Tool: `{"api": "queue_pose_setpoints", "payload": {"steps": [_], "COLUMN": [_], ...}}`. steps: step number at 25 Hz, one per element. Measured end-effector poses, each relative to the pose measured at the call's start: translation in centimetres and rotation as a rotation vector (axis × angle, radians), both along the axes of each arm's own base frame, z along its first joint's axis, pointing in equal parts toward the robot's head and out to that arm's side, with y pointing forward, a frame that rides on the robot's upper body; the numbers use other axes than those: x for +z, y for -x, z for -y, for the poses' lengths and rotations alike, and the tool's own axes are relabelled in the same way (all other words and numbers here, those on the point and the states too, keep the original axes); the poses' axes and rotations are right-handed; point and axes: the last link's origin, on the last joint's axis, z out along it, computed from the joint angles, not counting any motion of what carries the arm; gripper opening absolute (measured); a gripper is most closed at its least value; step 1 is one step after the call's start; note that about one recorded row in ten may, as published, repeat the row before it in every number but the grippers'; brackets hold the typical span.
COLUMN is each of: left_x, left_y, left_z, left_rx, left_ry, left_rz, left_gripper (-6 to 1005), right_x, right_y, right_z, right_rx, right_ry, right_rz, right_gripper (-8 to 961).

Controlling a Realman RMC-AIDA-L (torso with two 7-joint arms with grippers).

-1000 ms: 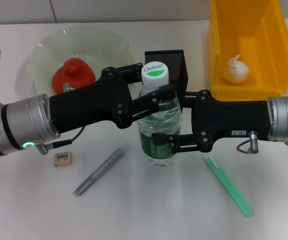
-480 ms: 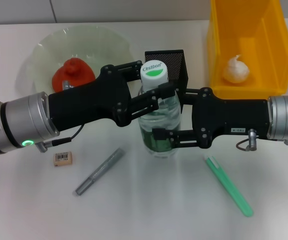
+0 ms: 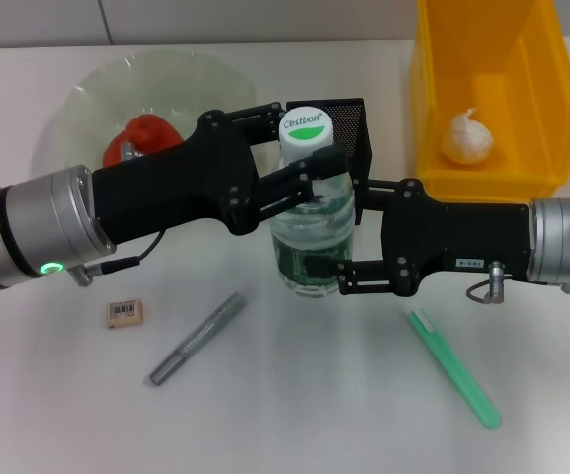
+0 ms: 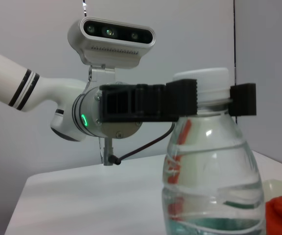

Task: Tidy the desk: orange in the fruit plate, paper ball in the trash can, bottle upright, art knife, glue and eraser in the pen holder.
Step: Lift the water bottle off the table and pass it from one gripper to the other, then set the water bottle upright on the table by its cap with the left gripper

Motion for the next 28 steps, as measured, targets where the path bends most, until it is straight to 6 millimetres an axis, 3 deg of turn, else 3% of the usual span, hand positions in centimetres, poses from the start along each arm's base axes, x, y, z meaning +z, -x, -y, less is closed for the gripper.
{"api": "queue_pose_setpoints", "payload": {"steps": [19, 25, 28], "left_x": [2.8, 3.4, 4.8], "left_y": [-0.4, 0.4, 2.3], "left_z": [-0.7, -0.7, -0.7], "left_rx": [0.03, 0.059, 0.126], "left_ry": [-0.055, -0.079, -0.143], "left_rz": [0.067, 0.069, 0.067], "left_gripper": [453, 454, 454], "right_x": [0.1, 0.4, 0.5], "right_y": [-1.2, -1.4, -1.4], "right_z": [0.4, 0.6, 0.7], "right_rx": [-0.032, -0.052, -0.061], "right_ry": [-0.022, -0.038, -0.042], "right_rz": [0.013, -0.016, -0.03], "right_gripper": [731, 733, 733]}}
